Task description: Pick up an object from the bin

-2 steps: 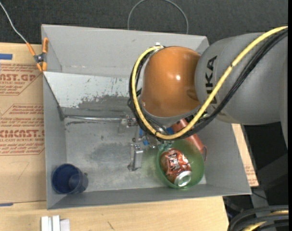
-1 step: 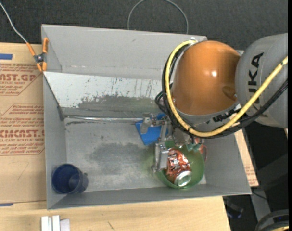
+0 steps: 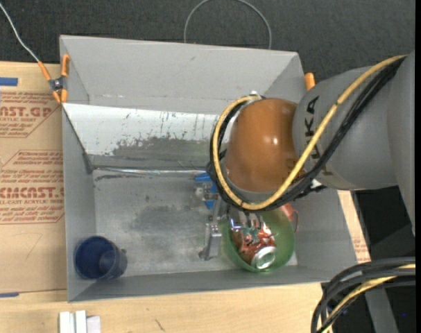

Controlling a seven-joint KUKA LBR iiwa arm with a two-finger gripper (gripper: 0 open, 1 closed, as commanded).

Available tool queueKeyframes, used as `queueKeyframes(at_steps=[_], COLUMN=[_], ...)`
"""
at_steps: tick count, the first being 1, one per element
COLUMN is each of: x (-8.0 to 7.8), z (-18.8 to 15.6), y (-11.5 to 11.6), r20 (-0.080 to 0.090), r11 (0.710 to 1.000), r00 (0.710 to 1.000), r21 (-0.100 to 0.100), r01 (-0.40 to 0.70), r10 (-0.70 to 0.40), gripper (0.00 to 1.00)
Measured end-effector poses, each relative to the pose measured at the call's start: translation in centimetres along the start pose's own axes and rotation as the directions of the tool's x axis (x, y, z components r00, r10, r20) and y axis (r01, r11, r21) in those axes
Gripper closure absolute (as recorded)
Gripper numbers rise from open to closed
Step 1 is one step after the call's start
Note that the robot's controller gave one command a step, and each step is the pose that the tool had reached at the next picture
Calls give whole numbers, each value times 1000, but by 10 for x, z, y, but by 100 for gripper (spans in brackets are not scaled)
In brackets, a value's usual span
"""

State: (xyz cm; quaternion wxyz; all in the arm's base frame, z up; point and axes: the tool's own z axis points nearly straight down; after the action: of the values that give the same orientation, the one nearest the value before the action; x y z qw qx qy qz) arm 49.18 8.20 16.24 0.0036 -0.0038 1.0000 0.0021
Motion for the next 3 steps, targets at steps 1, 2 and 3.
queueKeyframes(at_steps=[1,2,3], x=[-20,-34,-54], z=[5,21,90], y=[-60,-79,-103], r20=[-3,0,1], r11=[968,994,982], r00=[968,994,982], r21=[1,-1,3], r01=[252,-108,190], r10=[-252,108,-190], gripper=[0,0,100])
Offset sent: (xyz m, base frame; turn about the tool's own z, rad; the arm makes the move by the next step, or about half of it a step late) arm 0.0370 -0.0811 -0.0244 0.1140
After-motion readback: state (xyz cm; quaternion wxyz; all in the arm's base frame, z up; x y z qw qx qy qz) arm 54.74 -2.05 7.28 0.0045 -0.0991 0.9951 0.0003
